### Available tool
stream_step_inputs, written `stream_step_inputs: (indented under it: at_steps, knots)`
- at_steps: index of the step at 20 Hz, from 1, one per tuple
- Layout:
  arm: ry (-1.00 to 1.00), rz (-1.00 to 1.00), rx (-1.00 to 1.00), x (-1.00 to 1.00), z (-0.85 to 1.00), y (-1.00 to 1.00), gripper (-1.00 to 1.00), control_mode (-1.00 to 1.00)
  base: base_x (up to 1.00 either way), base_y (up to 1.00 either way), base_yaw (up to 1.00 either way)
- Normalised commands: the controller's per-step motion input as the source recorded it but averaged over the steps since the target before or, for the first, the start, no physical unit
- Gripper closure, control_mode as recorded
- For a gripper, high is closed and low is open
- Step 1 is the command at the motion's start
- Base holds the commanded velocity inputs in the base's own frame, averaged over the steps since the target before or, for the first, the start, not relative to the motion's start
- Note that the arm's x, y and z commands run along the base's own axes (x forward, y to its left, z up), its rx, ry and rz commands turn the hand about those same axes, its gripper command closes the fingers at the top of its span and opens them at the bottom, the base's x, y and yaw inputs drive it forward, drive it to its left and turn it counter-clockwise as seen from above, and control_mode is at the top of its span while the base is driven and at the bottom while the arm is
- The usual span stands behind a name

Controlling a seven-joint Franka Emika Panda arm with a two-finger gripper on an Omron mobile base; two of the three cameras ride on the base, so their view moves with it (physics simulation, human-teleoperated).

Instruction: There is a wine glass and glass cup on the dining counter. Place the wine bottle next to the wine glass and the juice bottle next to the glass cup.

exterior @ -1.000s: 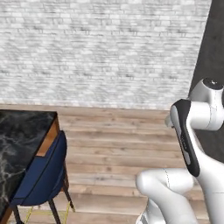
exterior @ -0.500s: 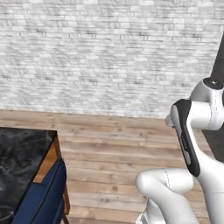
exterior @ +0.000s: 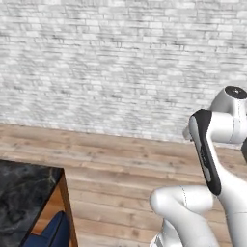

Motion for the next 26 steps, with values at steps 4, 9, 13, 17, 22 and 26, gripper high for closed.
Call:
stream_step_inputs:
  at_steps: [4, 9, 13, 17, 22, 26]
  knots:
    - [0.0, 0.0, 0.0, 0.0, 0.0, 0.0, -1.0, 1.0, 0.78, 0.06, 0.26]
    - [0.0, 0.0, 0.0, 0.0, 0.0, 0.0, -1.0, 1.0, 0.72, 0.05, 0.3]
    - [0.0, 0.0, 0.0, 0.0, 0.0, 0.0, -1.0, 1.0, 0.64, 0.03, 0.38]
    - [0.0, 0.0, 0.0, 0.0, 0.0, 0.0, -1.0, 1.0, 0.63, 0.02, 0.39]
    - [0.0, 0.0, 0.0, 0.0, 0.0, 0.0, -1.0, 1.0, 0.65, 0.03, 0.37]
    - [0.0, 0.0, 0.0, 0.0, 0.0, 0.0, -1.0, 1.0, 0.7, 0.01, 0.34]
